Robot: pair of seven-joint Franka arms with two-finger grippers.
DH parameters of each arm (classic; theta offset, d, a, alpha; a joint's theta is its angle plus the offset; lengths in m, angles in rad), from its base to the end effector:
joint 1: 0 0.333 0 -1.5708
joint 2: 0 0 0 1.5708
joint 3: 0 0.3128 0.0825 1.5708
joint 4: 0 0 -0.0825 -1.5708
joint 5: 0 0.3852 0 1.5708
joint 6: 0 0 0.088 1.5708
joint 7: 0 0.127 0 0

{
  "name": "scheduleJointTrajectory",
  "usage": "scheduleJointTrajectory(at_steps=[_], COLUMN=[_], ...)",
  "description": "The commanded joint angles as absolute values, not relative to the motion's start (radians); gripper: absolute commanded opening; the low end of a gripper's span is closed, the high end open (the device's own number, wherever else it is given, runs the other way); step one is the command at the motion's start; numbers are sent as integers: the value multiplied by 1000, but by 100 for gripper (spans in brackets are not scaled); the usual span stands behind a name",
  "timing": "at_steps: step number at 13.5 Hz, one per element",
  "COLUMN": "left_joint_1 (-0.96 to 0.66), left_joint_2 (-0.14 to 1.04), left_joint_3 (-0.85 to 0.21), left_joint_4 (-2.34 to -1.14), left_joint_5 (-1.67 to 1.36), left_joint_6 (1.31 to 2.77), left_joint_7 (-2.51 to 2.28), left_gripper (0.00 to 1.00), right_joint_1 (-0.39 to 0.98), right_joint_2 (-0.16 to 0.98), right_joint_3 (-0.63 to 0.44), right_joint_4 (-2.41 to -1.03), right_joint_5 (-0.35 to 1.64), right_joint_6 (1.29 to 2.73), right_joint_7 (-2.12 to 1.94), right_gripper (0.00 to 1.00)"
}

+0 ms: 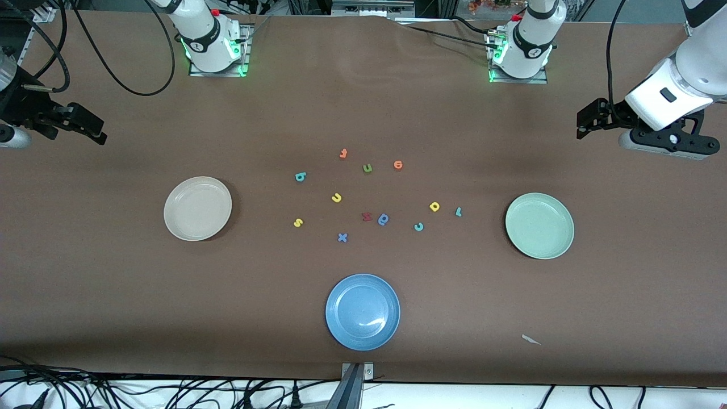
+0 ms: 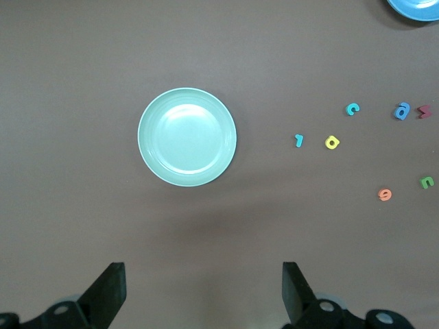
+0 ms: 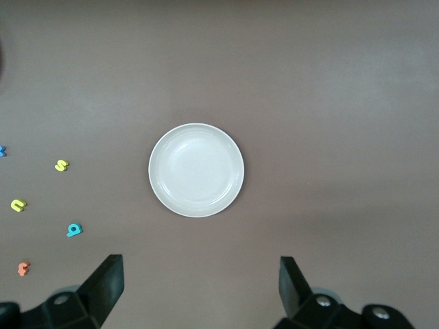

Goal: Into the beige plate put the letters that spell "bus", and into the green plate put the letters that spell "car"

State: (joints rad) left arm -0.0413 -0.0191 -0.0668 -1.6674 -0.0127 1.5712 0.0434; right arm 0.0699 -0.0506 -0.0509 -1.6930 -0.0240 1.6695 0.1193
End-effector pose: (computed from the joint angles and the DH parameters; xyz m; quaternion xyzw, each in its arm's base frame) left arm 0.5415 -0.0607 0.5663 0.9964 -0.0753 -0.0387 0.0045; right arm 0.5481 0.0070 0.5797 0.9986 -0.0491 0.0142 0.0097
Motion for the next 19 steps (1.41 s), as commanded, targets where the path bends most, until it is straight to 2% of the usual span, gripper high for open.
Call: scheduleJointTrajectory(at_steps=[1,19], left_joint_1=[-46,-49], left_joint_2=[-26,-26], left_joint_3=[-67,-72], left_joint_4=[-1654,-1654], left_joint_5=[5,5], left_joint_6=[1552,1552], left_joint_7=[60,46], left_gripper=[100,100], right_joint_1=[71,71], right_joint_2=[-44,-44], right_joint_3=[-51,-51], right_joint_4=[-1671,-1672], right_joint_5=[-31,-31], right_joint_6=[1661,1660], right_joint_7=[114,114], right_gripper=[100,100])
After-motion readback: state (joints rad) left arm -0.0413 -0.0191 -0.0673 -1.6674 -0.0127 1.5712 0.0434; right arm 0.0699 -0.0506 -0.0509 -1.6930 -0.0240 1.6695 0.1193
